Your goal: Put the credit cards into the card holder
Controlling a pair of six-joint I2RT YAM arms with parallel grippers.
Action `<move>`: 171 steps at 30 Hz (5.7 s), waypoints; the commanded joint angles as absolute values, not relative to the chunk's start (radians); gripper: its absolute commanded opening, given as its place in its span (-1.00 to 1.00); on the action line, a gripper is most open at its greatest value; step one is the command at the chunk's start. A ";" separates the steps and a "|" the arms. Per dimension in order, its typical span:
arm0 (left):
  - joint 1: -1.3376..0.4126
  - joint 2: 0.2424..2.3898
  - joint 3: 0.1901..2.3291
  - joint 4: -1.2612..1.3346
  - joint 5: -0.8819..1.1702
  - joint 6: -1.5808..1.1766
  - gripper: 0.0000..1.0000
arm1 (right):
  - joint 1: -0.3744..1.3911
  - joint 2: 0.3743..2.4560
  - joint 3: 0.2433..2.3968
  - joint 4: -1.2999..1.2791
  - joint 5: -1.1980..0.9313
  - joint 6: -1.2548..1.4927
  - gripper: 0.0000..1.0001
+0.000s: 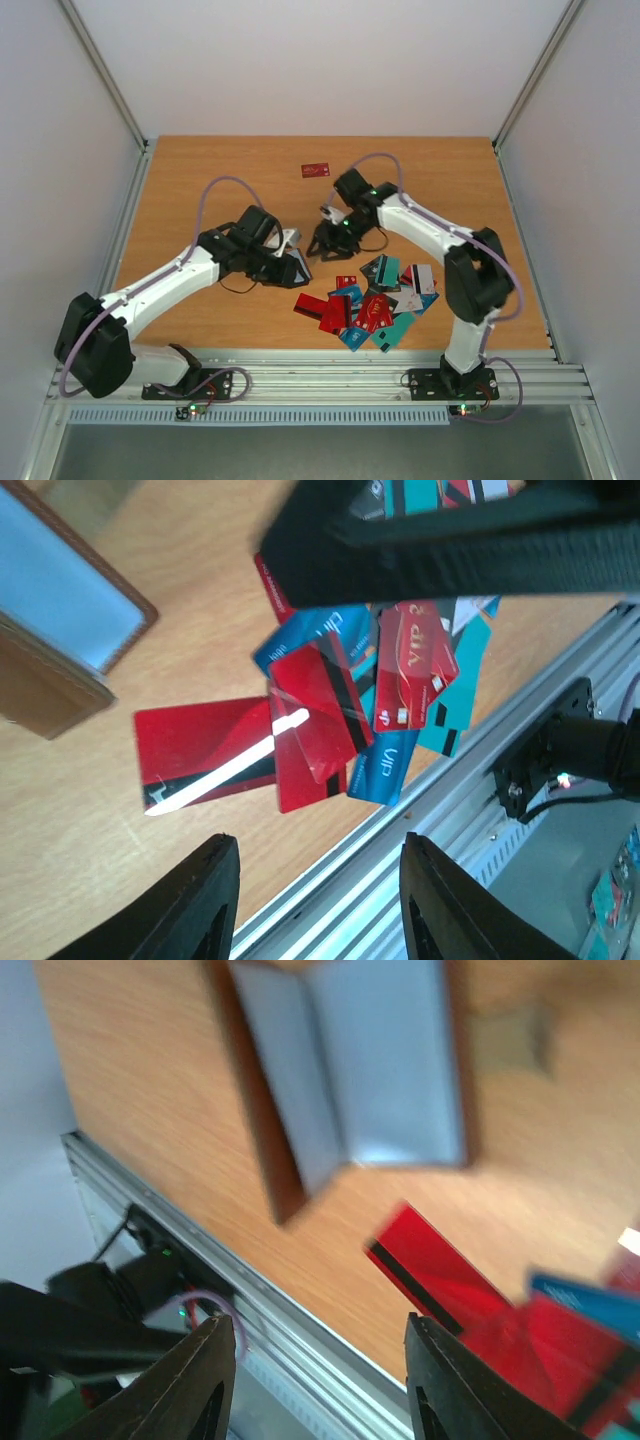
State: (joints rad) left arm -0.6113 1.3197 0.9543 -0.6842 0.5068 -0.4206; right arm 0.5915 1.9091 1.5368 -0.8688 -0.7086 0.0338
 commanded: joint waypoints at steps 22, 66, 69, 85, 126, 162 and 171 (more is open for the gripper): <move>-0.966 1.835 1.223 -0.467 0.542 -0.549 -0.33 | 0.540 1.104 0.620 -1.057 -0.380 0.489 0.36; -0.966 1.799 1.111 -0.458 0.559 -0.483 -0.41 | 0.762 1.190 0.419 -0.612 -0.263 0.929 0.47; -0.966 1.785 1.090 -0.444 0.559 -0.487 -0.41 | 0.764 1.207 0.437 -0.615 -0.253 0.917 0.47; -0.966 1.766 1.064 -0.425 0.554 -0.494 -0.41 | 0.778 1.203 0.452 -0.761 -0.227 0.870 0.06; -0.966 1.772 1.058 -0.392 0.563 -0.525 -0.41 | 0.778 1.037 0.592 -1.006 -0.130 0.689 -0.73; -0.821 1.445 0.976 -0.330 0.600 -0.710 -0.18 | 0.597 0.949 0.863 -0.867 -0.331 0.381 -0.97; -0.742 1.313 0.964 -0.263 0.678 -0.765 -0.05 | 0.518 0.962 0.945 -0.671 -0.602 0.259 -0.98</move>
State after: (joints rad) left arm -0.7780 1.3788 0.9794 -0.3649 0.6163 -0.7193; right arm 0.5430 0.9600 0.8886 -0.8066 -0.4374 0.3408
